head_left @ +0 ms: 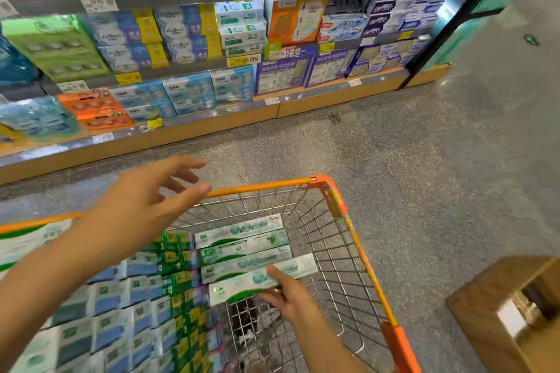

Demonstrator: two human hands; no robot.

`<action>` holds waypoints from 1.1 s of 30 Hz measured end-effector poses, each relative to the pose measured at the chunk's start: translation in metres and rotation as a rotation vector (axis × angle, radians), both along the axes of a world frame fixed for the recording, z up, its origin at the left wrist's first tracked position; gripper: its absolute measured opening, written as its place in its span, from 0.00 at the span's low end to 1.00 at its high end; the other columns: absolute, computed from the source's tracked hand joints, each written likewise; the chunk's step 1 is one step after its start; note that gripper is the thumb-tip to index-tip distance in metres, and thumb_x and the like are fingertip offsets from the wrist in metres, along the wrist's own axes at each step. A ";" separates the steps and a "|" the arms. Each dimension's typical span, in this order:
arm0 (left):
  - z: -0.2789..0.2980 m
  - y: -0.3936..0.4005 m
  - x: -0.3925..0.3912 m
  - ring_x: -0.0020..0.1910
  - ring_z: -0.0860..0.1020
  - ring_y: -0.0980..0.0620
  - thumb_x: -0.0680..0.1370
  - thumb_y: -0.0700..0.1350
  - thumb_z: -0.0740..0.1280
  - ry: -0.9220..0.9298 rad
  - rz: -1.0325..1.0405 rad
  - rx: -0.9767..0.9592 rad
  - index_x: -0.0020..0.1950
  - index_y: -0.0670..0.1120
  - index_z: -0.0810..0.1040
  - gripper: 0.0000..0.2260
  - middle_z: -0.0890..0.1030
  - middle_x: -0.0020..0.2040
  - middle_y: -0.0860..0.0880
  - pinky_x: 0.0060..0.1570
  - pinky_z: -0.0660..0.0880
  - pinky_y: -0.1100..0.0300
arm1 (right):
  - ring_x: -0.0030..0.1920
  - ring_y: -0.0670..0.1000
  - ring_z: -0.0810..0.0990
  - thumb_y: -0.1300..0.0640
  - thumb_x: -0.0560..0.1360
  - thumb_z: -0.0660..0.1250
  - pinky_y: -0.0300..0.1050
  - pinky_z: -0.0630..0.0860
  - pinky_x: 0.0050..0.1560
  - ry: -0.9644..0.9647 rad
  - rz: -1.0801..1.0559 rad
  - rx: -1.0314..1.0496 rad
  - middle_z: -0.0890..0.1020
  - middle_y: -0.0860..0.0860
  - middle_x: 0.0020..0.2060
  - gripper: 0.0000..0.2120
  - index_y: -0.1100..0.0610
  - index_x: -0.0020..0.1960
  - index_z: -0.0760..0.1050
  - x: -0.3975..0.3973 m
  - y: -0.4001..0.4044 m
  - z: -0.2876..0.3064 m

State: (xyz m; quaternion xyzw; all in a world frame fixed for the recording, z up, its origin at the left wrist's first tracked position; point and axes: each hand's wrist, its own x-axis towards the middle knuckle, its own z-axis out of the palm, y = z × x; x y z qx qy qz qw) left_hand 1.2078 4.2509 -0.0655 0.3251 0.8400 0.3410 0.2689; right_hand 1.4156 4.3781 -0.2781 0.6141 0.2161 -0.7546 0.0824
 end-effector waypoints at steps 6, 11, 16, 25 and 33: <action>-0.019 -0.017 -0.009 0.47 0.76 0.67 0.68 0.71 0.60 -0.048 0.027 -0.007 0.51 0.71 0.73 0.14 0.77 0.49 0.70 0.42 0.75 0.63 | 0.51 0.63 0.80 0.67 0.69 0.71 0.52 0.82 0.36 -0.084 -0.034 -0.015 0.80 0.65 0.53 0.19 0.68 0.58 0.71 -0.009 -0.012 -0.050; -0.022 -0.027 -0.013 0.48 0.76 0.68 0.61 0.81 0.53 -0.034 0.019 -0.004 0.53 0.76 0.70 0.24 0.77 0.51 0.70 0.43 0.73 0.66 | 0.44 0.60 0.80 0.70 0.72 0.68 0.47 0.82 0.32 -0.073 -0.044 -0.028 0.80 0.64 0.49 0.06 0.69 0.48 0.73 -0.020 -0.021 -0.071; -0.025 -0.033 -0.014 0.49 0.75 0.69 0.64 0.78 0.55 -0.013 0.015 -0.042 0.51 0.76 0.71 0.19 0.75 0.51 0.72 0.46 0.74 0.62 | 0.48 0.60 0.78 0.74 0.74 0.62 0.44 0.80 0.29 -0.121 -0.120 -0.035 0.78 0.63 0.45 0.06 0.70 0.50 0.72 -0.012 -0.026 -0.086; 0.005 -0.039 -0.001 0.49 0.75 0.69 0.69 0.62 0.59 0.038 0.018 -0.053 0.53 0.66 0.73 0.14 0.77 0.50 0.69 0.45 0.75 0.60 | 0.27 0.48 0.74 0.64 0.78 0.62 0.39 0.76 0.31 -0.095 0.280 0.020 0.75 0.56 0.35 0.02 0.61 0.47 0.72 -0.034 -0.015 -0.017; 0.088 -0.033 0.053 0.45 0.74 0.67 0.75 0.53 0.63 0.219 -0.148 0.025 0.57 0.59 0.73 0.11 0.75 0.48 0.65 0.42 0.70 0.70 | 0.51 0.50 0.77 0.57 0.72 0.72 0.43 0.73 0.54 0.117 0.513 1.064 0.78 0.53 0.51 0.20 0.60 0.62 0.74 -0.034 0.003 0.207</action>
